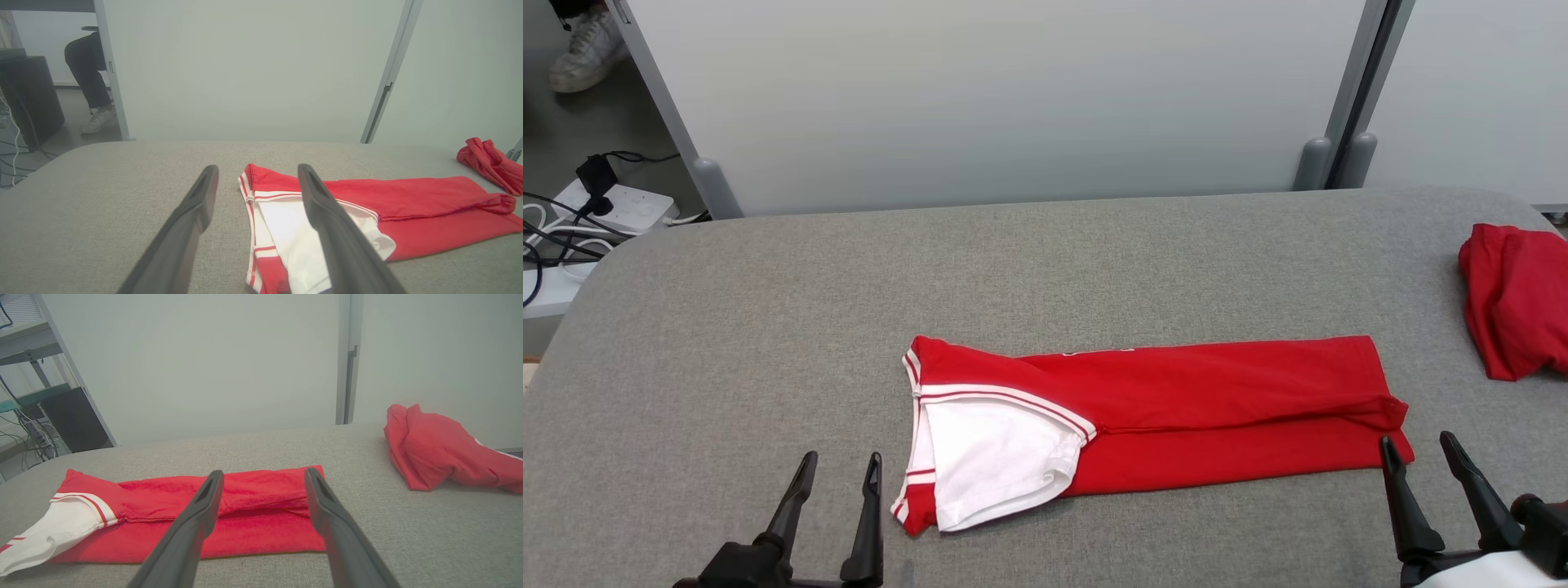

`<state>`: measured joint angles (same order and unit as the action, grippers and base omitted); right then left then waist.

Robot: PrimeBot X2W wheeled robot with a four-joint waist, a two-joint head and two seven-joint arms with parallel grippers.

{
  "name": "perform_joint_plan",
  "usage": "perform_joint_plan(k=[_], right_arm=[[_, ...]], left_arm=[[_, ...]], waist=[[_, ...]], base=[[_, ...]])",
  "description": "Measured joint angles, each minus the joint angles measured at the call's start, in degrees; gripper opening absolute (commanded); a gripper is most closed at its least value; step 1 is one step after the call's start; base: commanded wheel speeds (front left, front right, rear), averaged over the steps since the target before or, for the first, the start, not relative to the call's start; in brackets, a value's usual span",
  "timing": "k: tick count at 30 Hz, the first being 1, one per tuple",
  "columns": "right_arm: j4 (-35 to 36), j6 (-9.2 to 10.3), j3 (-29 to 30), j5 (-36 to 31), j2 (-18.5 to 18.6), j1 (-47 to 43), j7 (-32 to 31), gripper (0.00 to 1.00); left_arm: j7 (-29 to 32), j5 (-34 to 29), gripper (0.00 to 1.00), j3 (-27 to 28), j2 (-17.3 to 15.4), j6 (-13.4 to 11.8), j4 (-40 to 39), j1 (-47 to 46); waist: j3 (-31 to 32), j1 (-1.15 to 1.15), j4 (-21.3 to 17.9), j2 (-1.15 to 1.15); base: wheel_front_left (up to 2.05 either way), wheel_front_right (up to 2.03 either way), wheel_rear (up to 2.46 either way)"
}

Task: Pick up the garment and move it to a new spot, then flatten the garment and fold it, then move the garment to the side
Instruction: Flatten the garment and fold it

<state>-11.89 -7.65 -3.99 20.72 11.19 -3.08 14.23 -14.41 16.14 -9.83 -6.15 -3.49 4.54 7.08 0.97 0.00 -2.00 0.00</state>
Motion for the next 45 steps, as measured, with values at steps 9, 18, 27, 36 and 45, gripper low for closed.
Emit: perform_joint_plan(k=[9, 18, 27, 36, 45], right_arm=[[0.01, 0.00, 0.01, 0.04, 0.01, -0.14, 0.00, 1.00], [0.01, -0.01, 0.11, 0.38, 0.00, -0.14, 0.00, 1.00], [-8.01, 0.00, -0.03, 9.27, -0.36, 2.25, 0.00, 1.00], [-19.59, 0.01, -4.67, 21.80, 3.60, 13.45, -3.88, 1.00], [-32.76, 0.16, -6.20, 22.69, 6.60, 22.74, -4.21, 1.00]], left_arm=[[0.00, -2.03, 1.00, 1.64, 1.64, 1.80, 0.31, 0.86], [0.00, -3.12, 1.00, 3.10, 2.21, 3.00, 0.82, 0.86], [0.00, -3.53, 1.00, 3.55, 3.08, 3.94, 1.30, 0.85], [0.00, -4.03, 1.00, 3.10, 3.18, 4.47, 1.42, 0.58], [0.00, -4.03, 1.00, 2.37, 3.25, 5.01, 1.51, -1.30]], waist=[[0.01, 0.00, 0.29, 0.00], [-0.43, 0.00, 0.37, 0.00], [-0.82, 0.00, 0.40, 0.00], [-2.51, 0.00, 1.31, 0.00], [-5.97, 0.00, 2.95, 0.00]], base=[[0.00, 0.00, 0.00], [0.00, 0.00, 0.00], [0.00, 0.00, 0.00], [0.00, 0.00, 0.00], [0.00, 0.00, 0.00]])
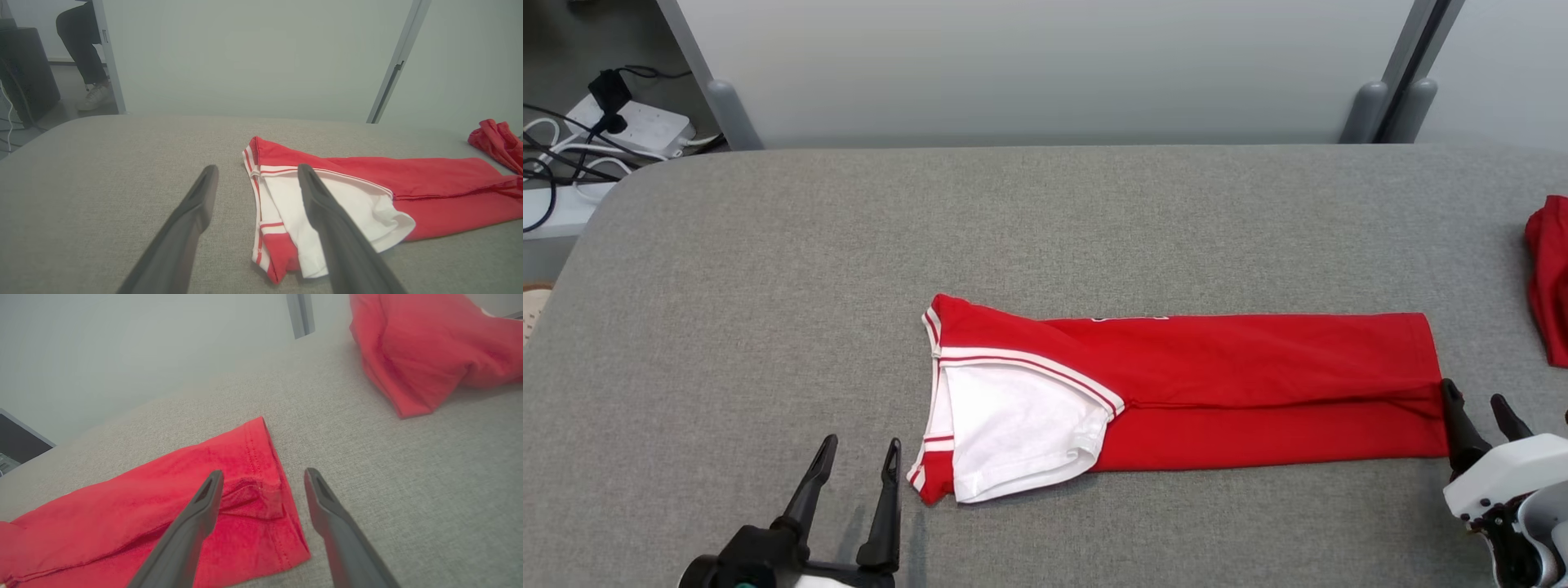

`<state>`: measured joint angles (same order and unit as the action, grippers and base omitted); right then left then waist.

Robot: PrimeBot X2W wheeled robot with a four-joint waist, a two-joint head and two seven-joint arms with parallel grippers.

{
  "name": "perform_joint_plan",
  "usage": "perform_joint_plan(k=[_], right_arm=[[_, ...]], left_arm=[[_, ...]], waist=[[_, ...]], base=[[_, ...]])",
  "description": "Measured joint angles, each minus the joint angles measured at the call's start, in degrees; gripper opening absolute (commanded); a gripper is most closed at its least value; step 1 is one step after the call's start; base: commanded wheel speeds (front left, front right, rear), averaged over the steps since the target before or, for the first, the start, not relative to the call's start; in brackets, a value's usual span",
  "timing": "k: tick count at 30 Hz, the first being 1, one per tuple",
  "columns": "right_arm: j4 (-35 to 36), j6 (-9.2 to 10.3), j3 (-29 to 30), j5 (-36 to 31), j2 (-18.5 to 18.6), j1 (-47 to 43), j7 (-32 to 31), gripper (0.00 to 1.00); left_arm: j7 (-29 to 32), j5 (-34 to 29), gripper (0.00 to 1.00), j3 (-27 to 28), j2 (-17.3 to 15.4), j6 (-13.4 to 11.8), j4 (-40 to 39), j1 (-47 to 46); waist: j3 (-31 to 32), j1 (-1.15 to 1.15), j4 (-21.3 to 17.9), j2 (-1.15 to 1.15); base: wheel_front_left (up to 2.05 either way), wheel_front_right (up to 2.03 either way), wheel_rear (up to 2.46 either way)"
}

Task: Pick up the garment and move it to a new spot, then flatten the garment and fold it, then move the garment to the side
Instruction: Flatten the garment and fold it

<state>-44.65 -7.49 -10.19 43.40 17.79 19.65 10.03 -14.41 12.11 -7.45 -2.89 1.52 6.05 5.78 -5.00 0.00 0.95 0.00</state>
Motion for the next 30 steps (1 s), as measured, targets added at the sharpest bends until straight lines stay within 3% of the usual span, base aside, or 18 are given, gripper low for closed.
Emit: perform_joint_plan(k=[10, 21, 23, 24, 25, 26, 30], right_arm=[[-9.85, 0.00, -1.77, 3.77, -0.20, 6.87, -1.93, 1.00], [-14.36, 0.00, -4.85, 8.84, -0.66, 10.74, -6.00, 1.00], [-15.07, 0.00, -5.24, 9.79, -0.60, 11.18, -6.45, 0.42], [-15.26, 0.00, -5.53, 10.06, -0.55, 11.33, -6.57, 0.07], [-15.26, 0.00, -6.02, 10.22, -0.56, 11.35, -6.78, 0.07], [-15.25, -0.01, -6.78, 10.47, -0.64, 11.35, -7.15, 0.00], [-15.10, -0.01, -8.57, 10.65, -0.47, 11.35, -7.02, 0.00]], left_arm=[[0.00, -0.12, 1.00, 0.01, 0.08, 0.69, 0.20, -2.98], [0.00, -1.02, 1.00, -0.20, 0.11, 1.22, 0.56, -4.11], [0.00, -1.02, 1.00, -0.19, 0.11, 1.30, 0.65, -4.12], [0.00, -1.02, 1.00, -0.18, 0.11, 1.47, 0.69, -4.12], [0.00, -1.02, 1.00, -0.18, 0.12, 1.52, 0.78, -4.12], [0.00, -1.02, 1.00, -0.16, 0.12, 1.52, 0.86, -4.12], [0.00, -1.02, 1.00, -0.18, 0.12, 1.52, 1.10, -4.12]], waist=[[-3.34, 0.00, 0.77, 0.00], [-4.51, 0.00, 1.10, 0.00], [-4.40, 0.00, 1.07, 0.00], [-4.31, 0.00, 1.05, 0.00], [-4.21, 0.00, 1.02, 0.00], [-4.08, 0.00, 0.98, 0.00], [-3.52, 0.00, 0.83, 0.00]], base=[[0.00, 0.00, 0.00], [0.00, 0.00, 0.00], [0.00, 0.00, 0.00], [0.00, 0.00, 0.00], [0.00, 0.00, 0.00], [0.00, 0.00, 0.00], [0.00, 0.00, 0.00]])
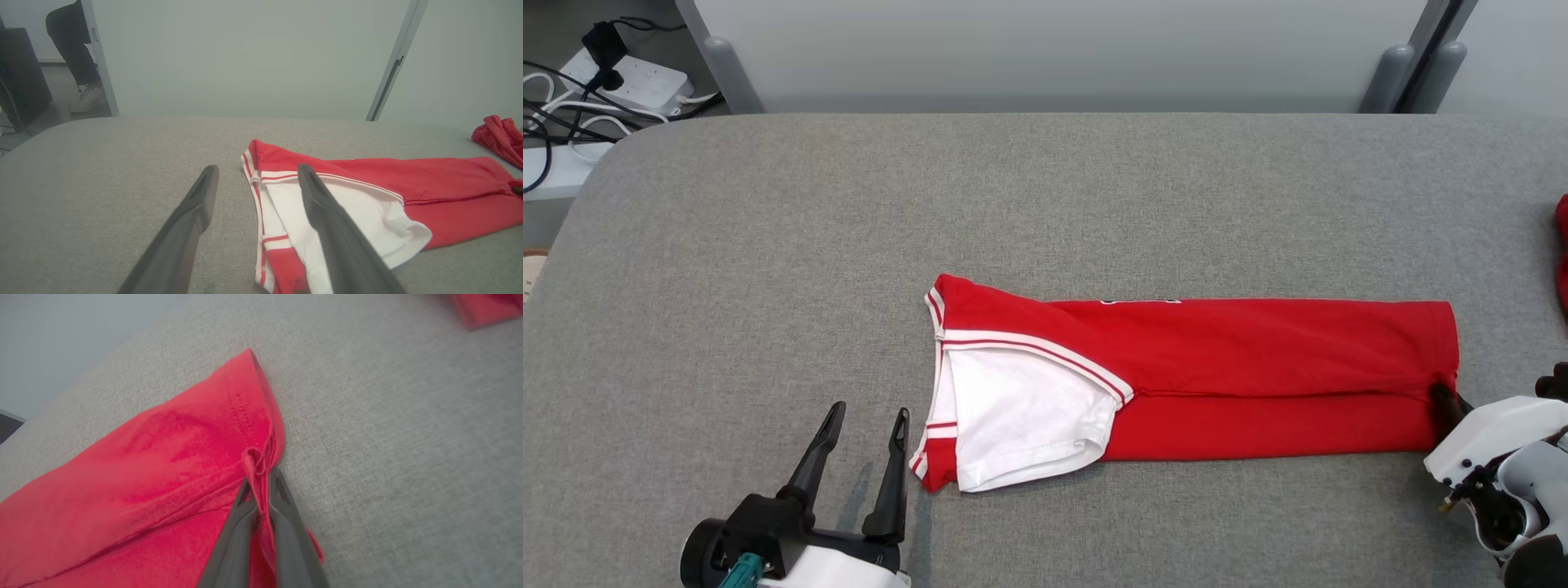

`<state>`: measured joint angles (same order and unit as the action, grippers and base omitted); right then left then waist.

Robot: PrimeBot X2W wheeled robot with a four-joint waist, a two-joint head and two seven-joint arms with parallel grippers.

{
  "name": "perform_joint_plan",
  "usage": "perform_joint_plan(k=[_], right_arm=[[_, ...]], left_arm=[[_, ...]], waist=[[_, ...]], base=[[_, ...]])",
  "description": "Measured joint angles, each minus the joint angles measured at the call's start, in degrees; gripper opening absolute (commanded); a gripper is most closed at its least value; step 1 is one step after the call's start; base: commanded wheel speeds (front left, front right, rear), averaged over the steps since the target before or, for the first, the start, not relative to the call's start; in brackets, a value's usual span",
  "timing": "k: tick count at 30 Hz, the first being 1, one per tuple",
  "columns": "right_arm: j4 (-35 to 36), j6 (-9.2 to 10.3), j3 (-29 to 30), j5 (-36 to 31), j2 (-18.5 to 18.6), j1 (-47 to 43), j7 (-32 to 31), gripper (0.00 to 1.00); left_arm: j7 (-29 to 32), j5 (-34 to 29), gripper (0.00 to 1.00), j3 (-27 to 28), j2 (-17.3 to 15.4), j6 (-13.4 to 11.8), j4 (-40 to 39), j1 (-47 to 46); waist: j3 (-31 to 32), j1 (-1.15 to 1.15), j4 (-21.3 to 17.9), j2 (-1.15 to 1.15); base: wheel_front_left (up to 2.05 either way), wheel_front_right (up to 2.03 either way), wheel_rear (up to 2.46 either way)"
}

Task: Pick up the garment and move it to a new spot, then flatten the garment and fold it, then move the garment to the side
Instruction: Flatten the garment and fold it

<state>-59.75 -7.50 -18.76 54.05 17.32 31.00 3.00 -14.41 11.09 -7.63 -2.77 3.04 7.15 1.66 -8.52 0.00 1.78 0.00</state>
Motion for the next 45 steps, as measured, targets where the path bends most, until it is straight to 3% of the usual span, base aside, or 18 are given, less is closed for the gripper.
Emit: perform_joint_plan(k=[5, 15, 21, 30, 45], right_arm=[[0.63, 0.00, -0.88, 0.74, 0.69, -0.13, 1.81, 0.00], [3.37, 0.01, -2.07, 3.45, 5.46, -1.15, 4.35, 0.00], [10.93, 0.02, -3.45, 7.02, 5.25, -1.44, 4.13, 0.00], [22.63, 0.10, -8.15, 5.99, 5.48, -4.92, 4.08, 0.00], [34.01, 0.10, -11.58, 3.59, 0.48, -6.87, 1.70, 0.00]], left_arm=[[0.00, 0.00, 1.00, -0.10, 0.00, 0.00, 0.03, 0.00], [0.00, 0.47, 1.00, -0.37, 0.00, -0.03, -0.14, 0.02], [0.00, 2.05, 1.00, -1.05, 0.01, -0.37, -0.30, 0.02], [0.00, 3.25, 1.00, -1.57, 0.00, -1.10, -0.11, 0.10], [0.00, 3.79, 1.00, -2.41, -0.01, -1.59, -0.49, 0.23]], waist=[[0.65, 0.00, -0.13, 0.00], [1.58, 0.00, -0.49, 0.00], [2.02, 0.00, -0.10, 0.00], [3.64, 0.00, 1.27, 0.00], [4.94, 0.00, 5.23, 0.00]], base=[[0.00, 0.00, 0.00], [0.00, 0.00, 0.00], [0.00, 0.00, 0.00], [0.00, 0.00, 0.00], [0.00, 0.00, 0.00]])
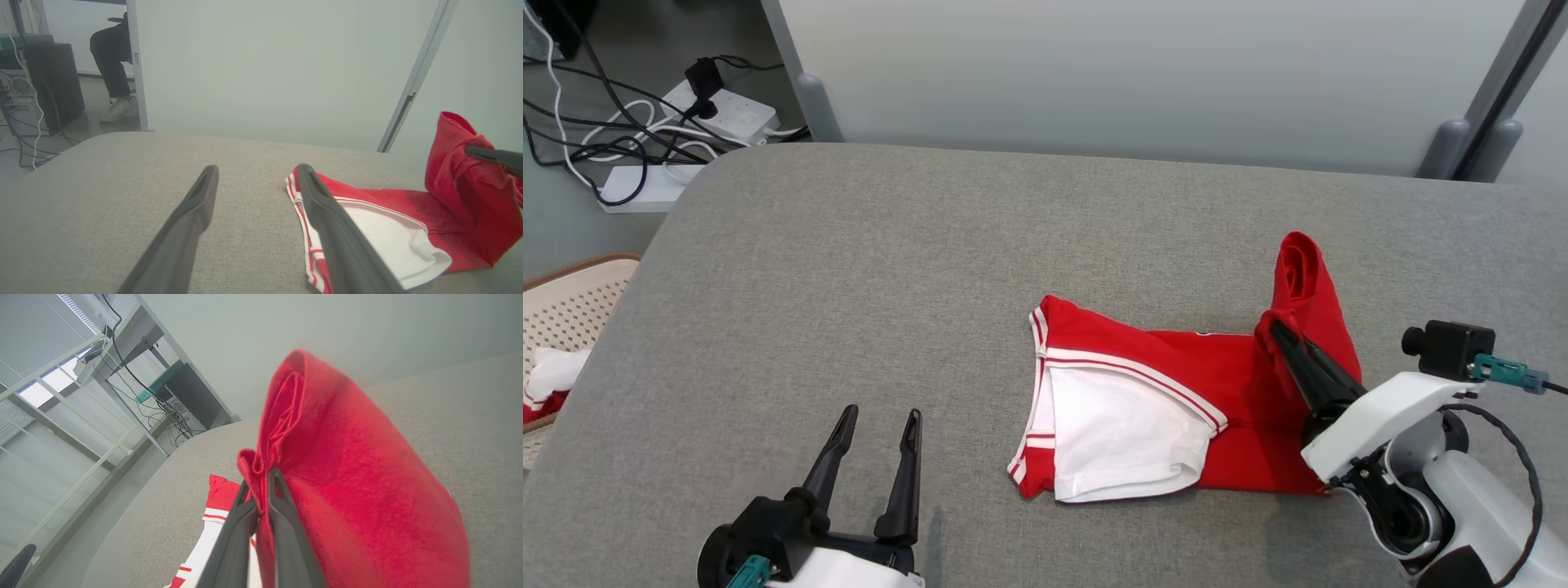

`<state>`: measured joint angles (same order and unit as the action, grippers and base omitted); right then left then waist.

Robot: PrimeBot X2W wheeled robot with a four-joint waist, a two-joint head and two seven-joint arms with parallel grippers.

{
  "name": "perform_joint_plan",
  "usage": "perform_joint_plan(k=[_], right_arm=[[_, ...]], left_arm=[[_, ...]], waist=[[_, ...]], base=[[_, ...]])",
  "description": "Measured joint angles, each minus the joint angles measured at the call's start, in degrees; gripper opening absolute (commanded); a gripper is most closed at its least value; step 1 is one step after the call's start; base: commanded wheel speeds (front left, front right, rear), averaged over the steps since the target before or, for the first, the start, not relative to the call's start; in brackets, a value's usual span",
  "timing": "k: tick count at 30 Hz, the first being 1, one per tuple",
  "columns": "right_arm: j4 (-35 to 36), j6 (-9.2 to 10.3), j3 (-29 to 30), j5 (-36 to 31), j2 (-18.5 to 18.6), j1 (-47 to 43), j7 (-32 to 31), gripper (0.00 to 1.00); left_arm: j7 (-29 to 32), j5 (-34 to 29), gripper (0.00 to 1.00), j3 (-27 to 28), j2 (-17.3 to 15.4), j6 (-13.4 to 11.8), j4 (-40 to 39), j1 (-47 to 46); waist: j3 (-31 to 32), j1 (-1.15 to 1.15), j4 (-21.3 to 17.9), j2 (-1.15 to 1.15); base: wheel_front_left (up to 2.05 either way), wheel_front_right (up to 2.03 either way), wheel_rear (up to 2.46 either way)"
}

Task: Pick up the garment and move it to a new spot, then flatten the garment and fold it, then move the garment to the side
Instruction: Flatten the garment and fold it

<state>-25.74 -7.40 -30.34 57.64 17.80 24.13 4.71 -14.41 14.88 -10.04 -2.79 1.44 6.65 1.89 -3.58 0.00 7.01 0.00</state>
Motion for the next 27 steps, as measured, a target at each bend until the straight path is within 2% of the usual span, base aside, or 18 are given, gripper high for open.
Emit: perform_joint_plan(k=[16, 27], right_arm=[[0.19, 0.00, -1.52, -1.26, -5.82, 1.24, -2.43, 0.00], [-7.03, 0.00, -3.97, -1.60, -10.04, 2.66, -2.92, 0.00]], left_arm=[[0.00, 1.81, 1.00, -1.19, 0.01, -0.09, 0.00, -0.04], [0.00, 1.96, 1.00, -2.09, 0.02, -0.51, 0.15, -0.11]], waist=[[-1.55, 0.00, 7.09, 0.00], [-2.09, 0.00, 9.08, 0.00]], base=[[0.00, 0.00, 0.00], [0.00, 0.00, 0.00]])
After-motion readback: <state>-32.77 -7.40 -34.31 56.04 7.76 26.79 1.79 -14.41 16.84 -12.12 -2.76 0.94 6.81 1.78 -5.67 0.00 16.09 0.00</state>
